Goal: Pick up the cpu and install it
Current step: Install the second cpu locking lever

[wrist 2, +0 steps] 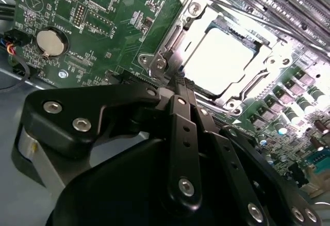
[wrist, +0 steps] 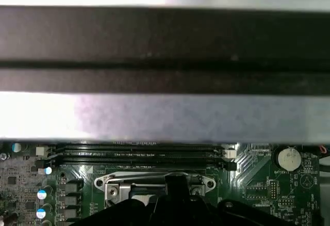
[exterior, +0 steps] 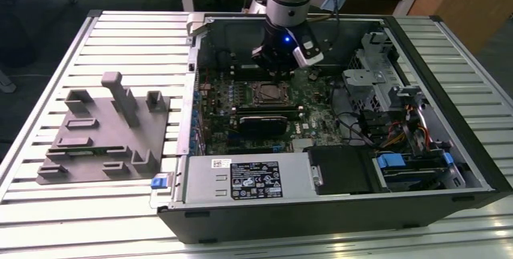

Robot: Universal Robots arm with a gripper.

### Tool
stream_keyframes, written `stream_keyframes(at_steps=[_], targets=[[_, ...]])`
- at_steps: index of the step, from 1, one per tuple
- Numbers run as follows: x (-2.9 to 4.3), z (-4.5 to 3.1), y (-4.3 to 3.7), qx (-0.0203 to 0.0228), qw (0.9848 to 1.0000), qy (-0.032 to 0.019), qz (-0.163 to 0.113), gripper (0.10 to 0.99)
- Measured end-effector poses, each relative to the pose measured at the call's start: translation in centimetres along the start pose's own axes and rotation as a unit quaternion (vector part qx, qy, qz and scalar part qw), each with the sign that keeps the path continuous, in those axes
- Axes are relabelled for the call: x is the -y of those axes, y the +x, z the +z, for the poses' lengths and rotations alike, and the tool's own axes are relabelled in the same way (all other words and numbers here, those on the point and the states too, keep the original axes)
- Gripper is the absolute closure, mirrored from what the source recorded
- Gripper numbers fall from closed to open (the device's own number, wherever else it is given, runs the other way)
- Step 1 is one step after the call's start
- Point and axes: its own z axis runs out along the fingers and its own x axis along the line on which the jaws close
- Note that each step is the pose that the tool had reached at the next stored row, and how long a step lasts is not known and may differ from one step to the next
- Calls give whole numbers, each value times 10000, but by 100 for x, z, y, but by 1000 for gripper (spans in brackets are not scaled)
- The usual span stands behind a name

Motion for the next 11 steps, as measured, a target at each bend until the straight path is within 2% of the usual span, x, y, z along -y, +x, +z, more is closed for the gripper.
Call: stream_keyframes(at_steps=[2,6,8,11], targets=[[1,-24,0,0,10000,1,1,980],[-9,-173,-2,0,10000,0,0,980],[-9,-224,-3,0,10000,1,0,980],[-2,-269,-4,0,10000,0,0,980]])
